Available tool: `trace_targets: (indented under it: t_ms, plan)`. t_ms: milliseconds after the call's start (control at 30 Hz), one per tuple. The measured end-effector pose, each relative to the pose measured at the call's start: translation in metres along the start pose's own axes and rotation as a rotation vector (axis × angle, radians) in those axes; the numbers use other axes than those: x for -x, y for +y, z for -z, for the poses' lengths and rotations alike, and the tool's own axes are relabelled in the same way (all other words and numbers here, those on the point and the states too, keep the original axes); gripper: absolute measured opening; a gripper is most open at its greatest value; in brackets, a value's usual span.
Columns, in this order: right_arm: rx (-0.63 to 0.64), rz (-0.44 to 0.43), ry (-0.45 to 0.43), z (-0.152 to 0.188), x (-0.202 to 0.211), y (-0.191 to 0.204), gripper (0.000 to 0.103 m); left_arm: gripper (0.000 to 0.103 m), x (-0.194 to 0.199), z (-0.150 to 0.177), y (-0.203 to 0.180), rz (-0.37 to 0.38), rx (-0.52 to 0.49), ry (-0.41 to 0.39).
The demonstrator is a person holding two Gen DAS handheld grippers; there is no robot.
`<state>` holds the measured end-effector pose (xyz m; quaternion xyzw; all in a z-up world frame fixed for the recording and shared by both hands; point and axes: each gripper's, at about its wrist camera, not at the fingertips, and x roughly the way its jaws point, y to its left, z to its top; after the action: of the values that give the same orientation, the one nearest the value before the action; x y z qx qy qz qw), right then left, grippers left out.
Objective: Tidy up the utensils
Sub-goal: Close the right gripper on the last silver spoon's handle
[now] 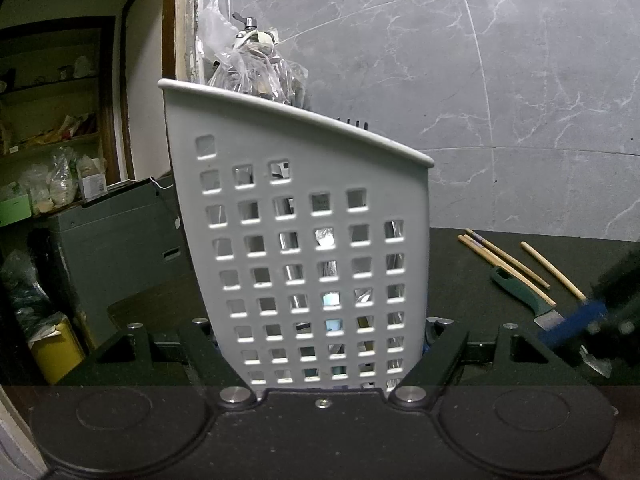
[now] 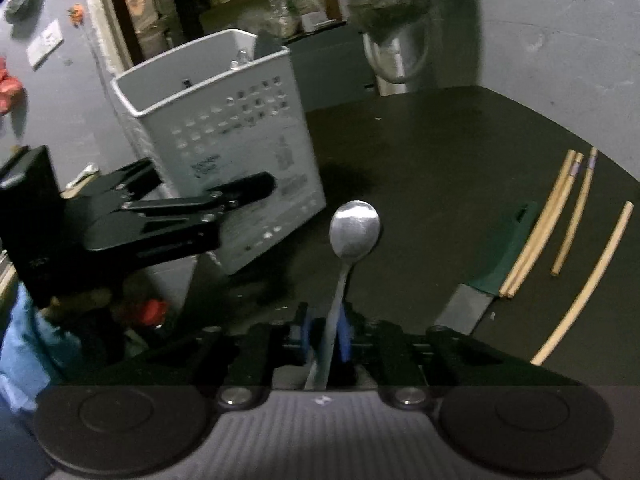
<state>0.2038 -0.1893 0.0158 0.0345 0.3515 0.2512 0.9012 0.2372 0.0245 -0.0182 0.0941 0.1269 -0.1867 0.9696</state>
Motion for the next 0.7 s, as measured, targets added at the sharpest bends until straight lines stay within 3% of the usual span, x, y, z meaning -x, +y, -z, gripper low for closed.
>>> trace_targets:
  t_ms: [67, 100, 133, 333, 600, 700]
  plan:
    - [0.02, 0.02, -0.032, -0.006, 0.003, -0.001, 0.036, 0.077, 0.0, 0.0, 0.0, 0.0, -0.001, 0.0]
    - [0.031, 0.024, -0.048, -0.01, 0.001, -0.004, 0.049, 0.077, 0.0, 0.0, 0.0, 0.0, -0.001, 0.0]
    - [0.041, 0.031, -0.065, -0.014, 0.001, -0.006, 0.055, 0.077, 0.0, 0.0, 0.0, 0.0, -0.001, 0.0]
    - [0.042, 0.046, -0.041, -0.047, -0.037, -0.03, 0.053, 0.078, 0.0, 0.0, 0.0, 0.0, -0.003, 0.0]
    - [0.169, 0.033, -0.003, -0.054, -0.058, -0.021, 0.052, 0.078, -0.001, 0.002, 0.0, -0.002, -0.009, -0.001]
    - [0.227, 0.042, 0.002, -0.052, -0.061, -0.012, 0.034, 0.078, -0.001, 0.002, 0.0, -0.003, -0.009, -0.001]
